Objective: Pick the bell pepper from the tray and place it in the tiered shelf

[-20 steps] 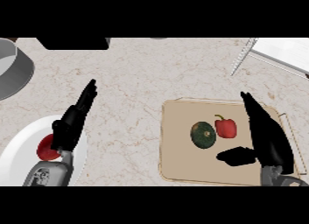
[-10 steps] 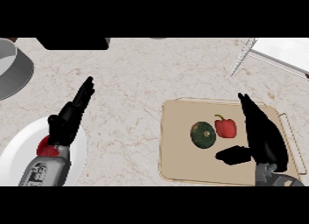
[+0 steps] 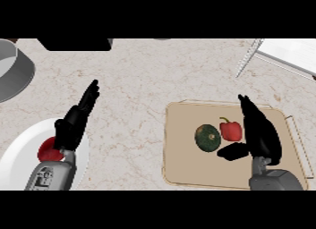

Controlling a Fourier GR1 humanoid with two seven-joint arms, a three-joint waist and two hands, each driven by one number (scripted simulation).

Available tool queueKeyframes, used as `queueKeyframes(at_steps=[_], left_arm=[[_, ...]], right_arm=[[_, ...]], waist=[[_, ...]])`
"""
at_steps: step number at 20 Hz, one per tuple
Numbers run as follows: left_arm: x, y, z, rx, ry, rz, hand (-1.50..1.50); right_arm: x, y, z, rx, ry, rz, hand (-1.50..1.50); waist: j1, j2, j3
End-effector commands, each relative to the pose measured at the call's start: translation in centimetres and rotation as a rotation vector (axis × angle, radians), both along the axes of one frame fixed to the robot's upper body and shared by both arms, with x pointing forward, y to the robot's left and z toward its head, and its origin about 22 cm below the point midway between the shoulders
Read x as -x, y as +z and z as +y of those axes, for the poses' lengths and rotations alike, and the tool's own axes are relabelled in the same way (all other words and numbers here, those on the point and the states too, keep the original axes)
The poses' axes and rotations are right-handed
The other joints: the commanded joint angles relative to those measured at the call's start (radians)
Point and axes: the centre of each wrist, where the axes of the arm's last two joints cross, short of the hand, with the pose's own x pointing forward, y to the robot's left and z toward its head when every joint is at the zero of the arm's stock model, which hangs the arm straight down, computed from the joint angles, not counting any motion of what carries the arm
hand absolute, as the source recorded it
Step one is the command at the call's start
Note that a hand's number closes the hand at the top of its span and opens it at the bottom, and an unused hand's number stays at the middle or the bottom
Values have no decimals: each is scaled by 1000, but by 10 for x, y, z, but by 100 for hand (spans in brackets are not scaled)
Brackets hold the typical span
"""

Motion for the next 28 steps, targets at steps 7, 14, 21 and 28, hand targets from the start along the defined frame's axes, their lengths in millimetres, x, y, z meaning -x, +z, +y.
queueKeyframes(at_steps=[7, 14, 21, 28], left_arm=[[-10, 6, 8, -5, -10, -5, 0], [0, 9, -2, -1, -5, 0, 0], [-6, 11, -4, -7, -3, -1, 0], [-1, 9, -11, -10, -45, -13, 0]], right_arm=[[5, -44, 1, -6, 35, 25, -150], [-6, -39, -14, 49, 77, 113, 150], [-4, -42, 1, 96, 109, -4, 150], [-72, 8, 60, 65, -192, 104, 150]], waist=[[-1, 0, 0], [1, 0, 0], [-1, 0, 0], [43, 6, 0]])
